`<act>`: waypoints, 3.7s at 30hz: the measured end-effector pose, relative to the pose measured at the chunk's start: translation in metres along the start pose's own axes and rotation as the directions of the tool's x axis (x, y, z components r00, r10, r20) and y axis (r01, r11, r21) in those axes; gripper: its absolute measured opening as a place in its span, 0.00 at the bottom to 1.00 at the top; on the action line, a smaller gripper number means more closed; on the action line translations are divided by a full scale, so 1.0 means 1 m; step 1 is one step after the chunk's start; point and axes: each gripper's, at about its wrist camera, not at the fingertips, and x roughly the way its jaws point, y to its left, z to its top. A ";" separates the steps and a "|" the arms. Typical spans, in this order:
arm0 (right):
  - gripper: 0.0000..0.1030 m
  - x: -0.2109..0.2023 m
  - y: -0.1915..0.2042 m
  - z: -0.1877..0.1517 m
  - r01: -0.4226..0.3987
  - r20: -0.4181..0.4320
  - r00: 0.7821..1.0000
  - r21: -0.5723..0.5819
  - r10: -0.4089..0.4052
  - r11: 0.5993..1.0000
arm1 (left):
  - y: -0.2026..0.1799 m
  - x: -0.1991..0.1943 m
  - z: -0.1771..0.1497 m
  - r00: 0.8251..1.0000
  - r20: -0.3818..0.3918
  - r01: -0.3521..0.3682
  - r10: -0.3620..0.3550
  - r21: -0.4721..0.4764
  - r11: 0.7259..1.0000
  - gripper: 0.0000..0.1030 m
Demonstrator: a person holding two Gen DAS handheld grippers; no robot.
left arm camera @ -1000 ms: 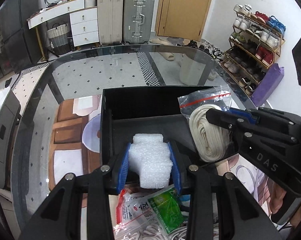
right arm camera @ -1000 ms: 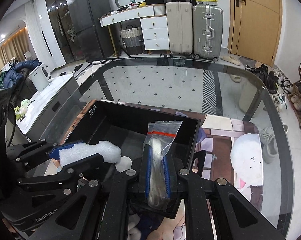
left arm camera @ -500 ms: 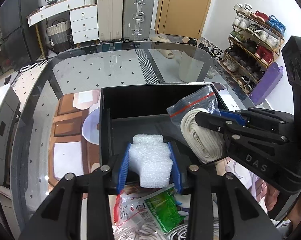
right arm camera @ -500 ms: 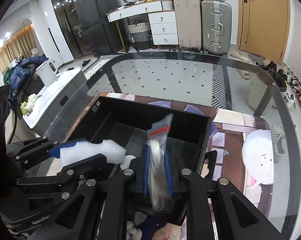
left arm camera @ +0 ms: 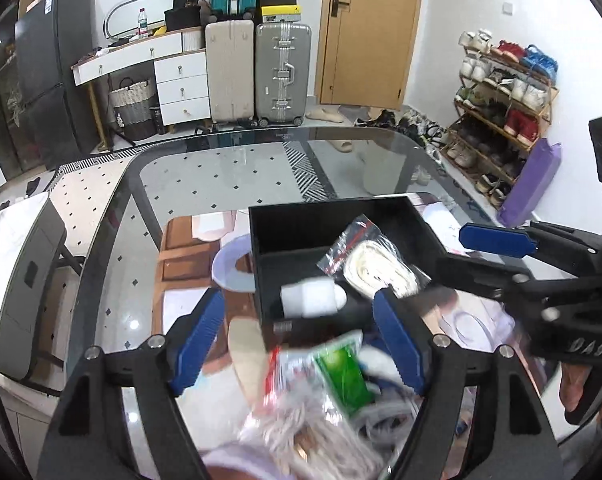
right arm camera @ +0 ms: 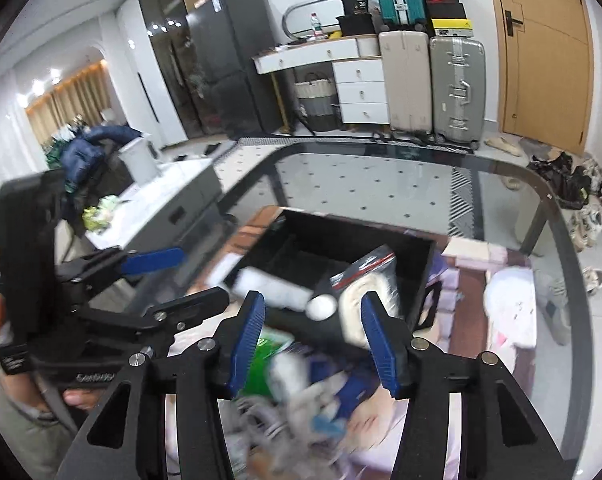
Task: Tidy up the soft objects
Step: 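Open both grippers and move back toward the remaining items, then grasp the bagged white cables with the left gripper while the right gripper grasps a green medicine packet, then carry the cables and packet over the black box and release them inside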
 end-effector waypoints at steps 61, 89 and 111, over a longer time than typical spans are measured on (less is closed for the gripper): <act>0.34 -0.008 0.059 -0.115 0.008 -0.214 0.975 -0.223 -0.057 0.975 | -0.004 0.018 -0.111 0.975 -0.220 0.021 -0.030 -0.044 0.999 0.75; 0.34 -0.008 0.055 -0.111 0.012 -0.192 0.980 -0.191 -0.049 0.982 | -0.014 -0.015 -0.111 0.989 -0.148 0.032 -0.017 0.096 0.995 0.33; 0.34 -0.026 0.058 -0.090 0.013 -0.103 0.994 -0.160 -0.029 0.987 | -0.015 -0.037 -0.093 0.999 -0.041 0.022 -0.018 0.111 0.994 0.33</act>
